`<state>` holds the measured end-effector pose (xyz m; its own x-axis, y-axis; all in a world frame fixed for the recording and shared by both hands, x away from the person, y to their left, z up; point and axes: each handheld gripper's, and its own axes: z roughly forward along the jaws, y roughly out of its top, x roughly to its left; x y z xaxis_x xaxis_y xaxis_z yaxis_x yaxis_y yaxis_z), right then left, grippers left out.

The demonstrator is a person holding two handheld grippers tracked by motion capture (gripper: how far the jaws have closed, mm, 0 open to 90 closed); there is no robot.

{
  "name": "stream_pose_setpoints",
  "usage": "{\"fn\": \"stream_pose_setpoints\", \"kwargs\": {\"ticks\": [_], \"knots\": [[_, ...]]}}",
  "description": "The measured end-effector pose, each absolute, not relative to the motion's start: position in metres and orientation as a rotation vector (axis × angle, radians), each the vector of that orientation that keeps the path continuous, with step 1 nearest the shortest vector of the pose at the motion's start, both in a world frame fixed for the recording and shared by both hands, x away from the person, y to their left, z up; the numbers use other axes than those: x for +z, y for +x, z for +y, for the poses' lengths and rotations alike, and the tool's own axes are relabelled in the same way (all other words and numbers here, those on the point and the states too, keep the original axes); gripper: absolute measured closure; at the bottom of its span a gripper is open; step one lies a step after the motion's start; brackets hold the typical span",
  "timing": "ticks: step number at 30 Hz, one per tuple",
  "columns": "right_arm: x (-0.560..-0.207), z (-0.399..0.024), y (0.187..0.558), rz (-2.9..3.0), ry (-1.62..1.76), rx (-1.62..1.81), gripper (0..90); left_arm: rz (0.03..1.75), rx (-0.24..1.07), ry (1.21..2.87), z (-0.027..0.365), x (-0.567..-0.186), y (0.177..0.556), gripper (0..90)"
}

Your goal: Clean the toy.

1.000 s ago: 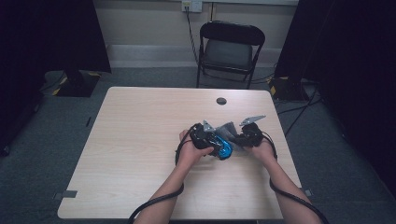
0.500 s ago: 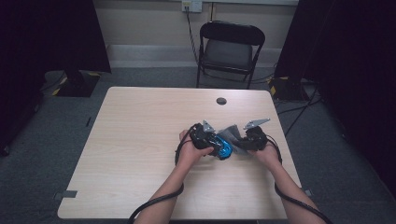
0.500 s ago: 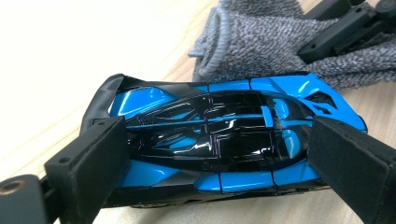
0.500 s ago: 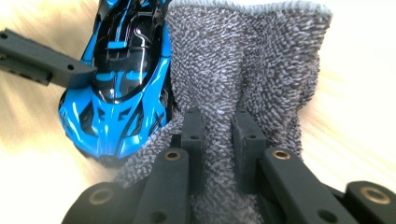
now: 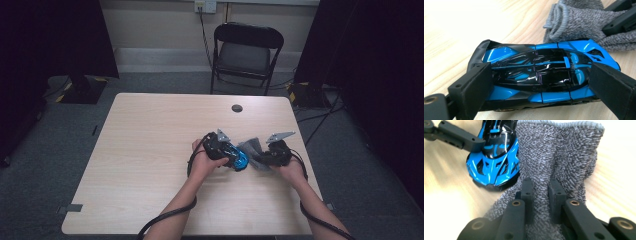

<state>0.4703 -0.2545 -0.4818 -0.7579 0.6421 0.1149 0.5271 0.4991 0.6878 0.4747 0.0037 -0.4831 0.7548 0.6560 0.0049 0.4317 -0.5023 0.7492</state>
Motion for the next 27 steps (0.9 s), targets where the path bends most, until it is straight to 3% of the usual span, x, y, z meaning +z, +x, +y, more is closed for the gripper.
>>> {"fn": "stream_pose_setpoints", "kwargs": {"ticks": [27], "knots": [[-0.478,-0.279,0.433,2.616,1.024,1.17,77.2,0.812,0.374,2.176,0.004,-0.483,0.475,5.4]]}}
